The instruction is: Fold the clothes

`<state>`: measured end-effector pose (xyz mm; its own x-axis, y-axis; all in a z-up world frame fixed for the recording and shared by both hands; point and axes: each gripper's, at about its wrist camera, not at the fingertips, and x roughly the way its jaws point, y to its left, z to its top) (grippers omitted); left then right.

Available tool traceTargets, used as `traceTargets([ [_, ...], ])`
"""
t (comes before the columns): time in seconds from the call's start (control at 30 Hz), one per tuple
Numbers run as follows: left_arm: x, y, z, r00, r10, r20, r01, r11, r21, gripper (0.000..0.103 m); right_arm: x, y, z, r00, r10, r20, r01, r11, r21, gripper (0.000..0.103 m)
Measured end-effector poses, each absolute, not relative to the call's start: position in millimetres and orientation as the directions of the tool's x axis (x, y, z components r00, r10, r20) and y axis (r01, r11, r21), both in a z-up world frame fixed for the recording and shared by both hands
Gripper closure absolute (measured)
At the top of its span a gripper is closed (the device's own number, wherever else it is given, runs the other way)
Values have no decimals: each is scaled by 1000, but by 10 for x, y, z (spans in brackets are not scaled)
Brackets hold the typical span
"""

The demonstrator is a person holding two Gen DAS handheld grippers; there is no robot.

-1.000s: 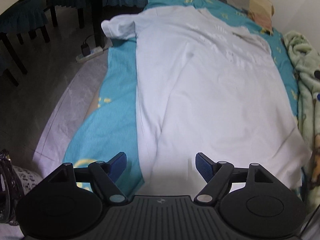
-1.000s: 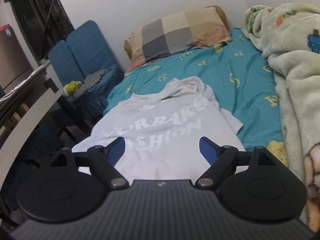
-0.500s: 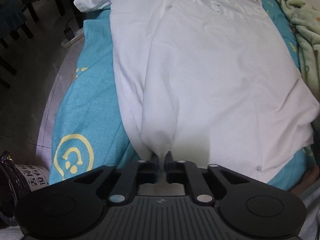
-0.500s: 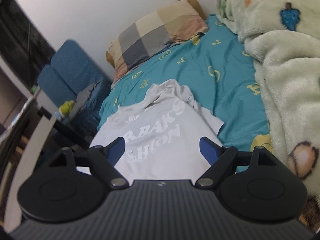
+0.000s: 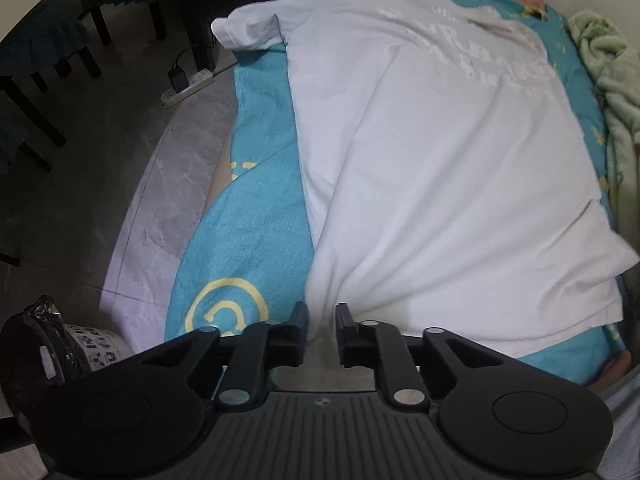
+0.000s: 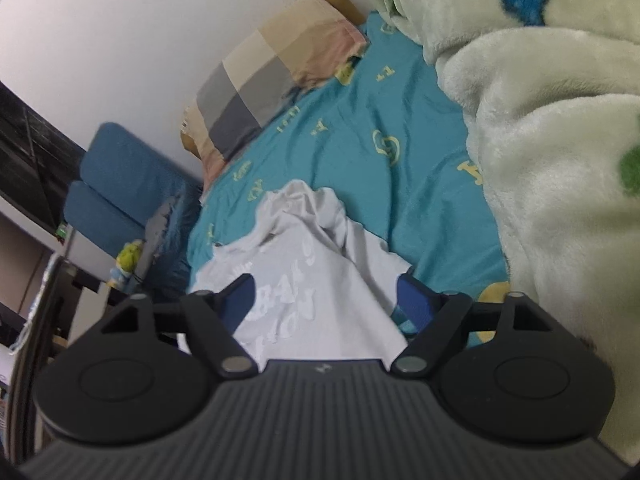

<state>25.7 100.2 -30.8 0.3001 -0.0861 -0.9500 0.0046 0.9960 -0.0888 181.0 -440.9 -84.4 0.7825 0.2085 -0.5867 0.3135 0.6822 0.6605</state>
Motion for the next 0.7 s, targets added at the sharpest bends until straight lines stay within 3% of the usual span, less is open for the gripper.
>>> traceTargets([
  [0.2, 263, 752, -127, 485, -87, -870, 75, 996, -57, 56, 2264, -4397, -1279, 725, 240, -645, 361, 666, 653, 38],
  [0.37, 560, 401, -350, 587, -153, -795, 66, 988, -142, 53, 2539, -4468, -1641, 700, 223, -679, 404, 660, 634, 43],
  [0.47, 838, 232, -608, 629, -213, -747, 59, 972, -227, 53, 2627, -4563, -1861, 698, 243, -674, 417, 628, 657, 61],
  [0.53, 989, 164, -757, 654, -218, -725, 59, 969, -238, 54, 2662, -4587, -1981, 700, 268, -662, 410, 608, 680, 82],
  [0.6, 1025, 127, -871, 650, -240, -721, 98, 967, -233, 54, 2711, -4581, -2025, 699, 292, -652, 393, 605, 692, 86],
  [0.63, 1025, 118, -917, 648, -244, -722, 113, 968, -226, 54, 2736, -4578, -2023, 698, 298, -651, 387, 608, 693, 96],
  [0.7, 1007, 114, -972, 646, -232, -727, 113, 971, -209, 55, 2783, -4595, -1936, 718, 267, -643, 387, 615, 687, 98],
])
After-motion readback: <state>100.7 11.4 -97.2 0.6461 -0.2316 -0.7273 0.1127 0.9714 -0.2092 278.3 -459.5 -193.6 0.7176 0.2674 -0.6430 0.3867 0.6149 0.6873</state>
